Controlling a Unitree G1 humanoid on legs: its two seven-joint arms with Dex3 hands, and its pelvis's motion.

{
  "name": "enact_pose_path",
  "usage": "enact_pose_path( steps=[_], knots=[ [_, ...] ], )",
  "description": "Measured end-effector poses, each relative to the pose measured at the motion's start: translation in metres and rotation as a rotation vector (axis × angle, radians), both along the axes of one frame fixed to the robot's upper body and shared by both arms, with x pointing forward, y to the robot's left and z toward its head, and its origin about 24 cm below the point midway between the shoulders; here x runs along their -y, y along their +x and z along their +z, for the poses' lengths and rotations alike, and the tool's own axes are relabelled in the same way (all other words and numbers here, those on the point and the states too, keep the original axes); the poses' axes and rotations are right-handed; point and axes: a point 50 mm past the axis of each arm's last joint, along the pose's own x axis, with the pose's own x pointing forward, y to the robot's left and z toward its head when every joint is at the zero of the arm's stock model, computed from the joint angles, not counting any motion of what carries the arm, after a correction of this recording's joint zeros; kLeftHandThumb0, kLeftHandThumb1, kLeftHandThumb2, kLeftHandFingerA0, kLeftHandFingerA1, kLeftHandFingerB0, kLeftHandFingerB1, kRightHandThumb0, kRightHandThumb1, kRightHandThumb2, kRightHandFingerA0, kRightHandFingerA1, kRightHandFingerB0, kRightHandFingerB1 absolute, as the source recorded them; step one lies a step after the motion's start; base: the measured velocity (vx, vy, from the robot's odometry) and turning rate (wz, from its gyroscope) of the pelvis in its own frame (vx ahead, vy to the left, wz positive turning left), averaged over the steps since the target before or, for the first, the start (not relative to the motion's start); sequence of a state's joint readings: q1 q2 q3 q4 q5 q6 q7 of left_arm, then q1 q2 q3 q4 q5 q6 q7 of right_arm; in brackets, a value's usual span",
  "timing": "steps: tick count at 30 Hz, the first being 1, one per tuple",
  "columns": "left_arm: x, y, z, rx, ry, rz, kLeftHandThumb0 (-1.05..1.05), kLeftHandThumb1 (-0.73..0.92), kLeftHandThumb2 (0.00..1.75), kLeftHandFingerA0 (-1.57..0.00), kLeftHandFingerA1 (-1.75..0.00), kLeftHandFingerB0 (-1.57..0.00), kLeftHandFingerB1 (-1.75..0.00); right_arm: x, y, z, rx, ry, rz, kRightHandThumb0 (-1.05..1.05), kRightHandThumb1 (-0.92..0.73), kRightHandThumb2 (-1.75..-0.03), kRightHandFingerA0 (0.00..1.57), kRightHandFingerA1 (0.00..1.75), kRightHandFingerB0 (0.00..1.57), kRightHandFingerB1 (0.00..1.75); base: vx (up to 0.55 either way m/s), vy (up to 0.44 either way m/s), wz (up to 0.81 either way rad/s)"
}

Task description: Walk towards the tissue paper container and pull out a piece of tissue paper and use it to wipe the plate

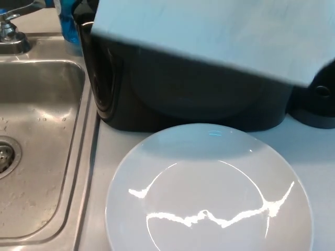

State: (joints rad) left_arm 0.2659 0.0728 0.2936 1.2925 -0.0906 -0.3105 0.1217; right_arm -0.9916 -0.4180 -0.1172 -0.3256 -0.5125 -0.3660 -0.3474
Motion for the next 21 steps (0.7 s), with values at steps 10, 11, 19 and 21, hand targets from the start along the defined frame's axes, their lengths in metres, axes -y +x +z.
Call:
enact_pose_path(
  steps=[10,11,19,21],
  knots=[
    [0.000,0.002,0.000,0.004,-0.001,0.000,0.02,0.76,0.81,-0.77,-0.92,-0.63,-0.70,-0.021,-0.019,-0.067,-0.245,-0.087,0.232,-0.30,-0.51,-1.30,0.98,1.75,0.75,1.71,0.00,0.000,0.00],
    [0.000,0.003,0.000,0.005,-0.001,0.000,0.02,0.76,0.81,-0.77,-0.92,-0.63,-0.70,-0.023,-0.020,-0.075,-0.287,-0.093,0.257,-0.30,-0.51,-1.30,0.98,1.75,0.75,1.71,0.00,0.000,0.00],
    [-0.001,0.009,0.000,0.024,0.001,-0.001,0.03,0.76,0.84,-0.78,-0.95,-0.64,-0.72,-0.041,-0.006,-0.138,-0.739,-0.176,0.309,-0.22,-0.54,-1.33,0.98,1.75,0.72,1.65,0.00,0.000,0.00],
    [-0.001,0.011,0.000,0.028,0.001,0.003,0.03,0.78,0.83,-0.79,-0.95,-0.65,-0.71,-0.044,0.000,-0.147,-0.813,-0.204,0.293,-0.19,-0.53,-1.27,1.00,1.75,0.67,1.68,0.00,0.000,0.00]
  ],
)
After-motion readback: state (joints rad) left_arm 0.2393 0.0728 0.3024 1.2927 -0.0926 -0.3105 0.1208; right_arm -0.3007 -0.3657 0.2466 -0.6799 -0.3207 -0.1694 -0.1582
